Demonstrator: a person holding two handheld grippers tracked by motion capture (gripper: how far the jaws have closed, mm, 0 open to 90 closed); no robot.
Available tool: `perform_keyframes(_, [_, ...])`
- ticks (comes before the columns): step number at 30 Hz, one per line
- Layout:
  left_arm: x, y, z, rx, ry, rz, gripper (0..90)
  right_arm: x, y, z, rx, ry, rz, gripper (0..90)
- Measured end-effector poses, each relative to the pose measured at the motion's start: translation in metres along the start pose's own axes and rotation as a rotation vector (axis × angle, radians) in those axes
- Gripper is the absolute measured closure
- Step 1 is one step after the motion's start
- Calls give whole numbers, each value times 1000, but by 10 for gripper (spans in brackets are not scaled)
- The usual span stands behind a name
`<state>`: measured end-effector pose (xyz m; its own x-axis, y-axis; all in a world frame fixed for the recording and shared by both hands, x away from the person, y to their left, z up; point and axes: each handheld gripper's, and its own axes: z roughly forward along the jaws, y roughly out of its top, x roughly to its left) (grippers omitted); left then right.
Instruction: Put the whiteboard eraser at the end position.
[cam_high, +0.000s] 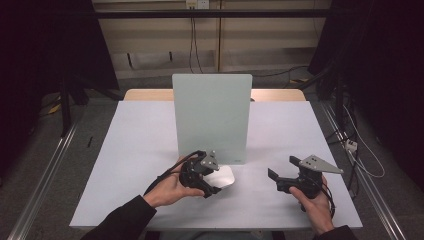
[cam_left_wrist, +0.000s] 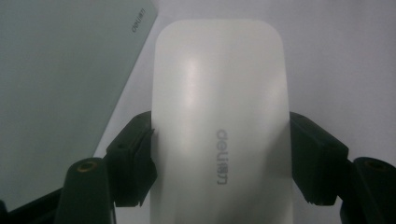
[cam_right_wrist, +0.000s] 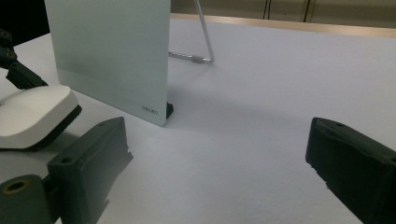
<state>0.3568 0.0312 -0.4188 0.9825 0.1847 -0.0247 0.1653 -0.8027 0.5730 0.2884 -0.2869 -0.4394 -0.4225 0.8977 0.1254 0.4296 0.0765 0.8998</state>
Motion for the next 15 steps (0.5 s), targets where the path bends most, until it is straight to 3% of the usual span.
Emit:
perform_keyframes(4, [1, 2, 7, 24, -12, 0, 312, 0, 0, 0, 0, 0, 0, 54])
perform_keyframes(5, [2, 3, 9, 50, -15, 8, 312, 0, 0, 0, 0, 1, 0, 54])
perform_keyframes(9, [1, 2, 14, 52, -26, -14, 311, 0, 0, 0, -2, 1, -1, 53])
perform_keyframes(15, [-1, 2, 21, 71, -5, -9, 310, 0, 0, 0, 0, 5, 1, 54])
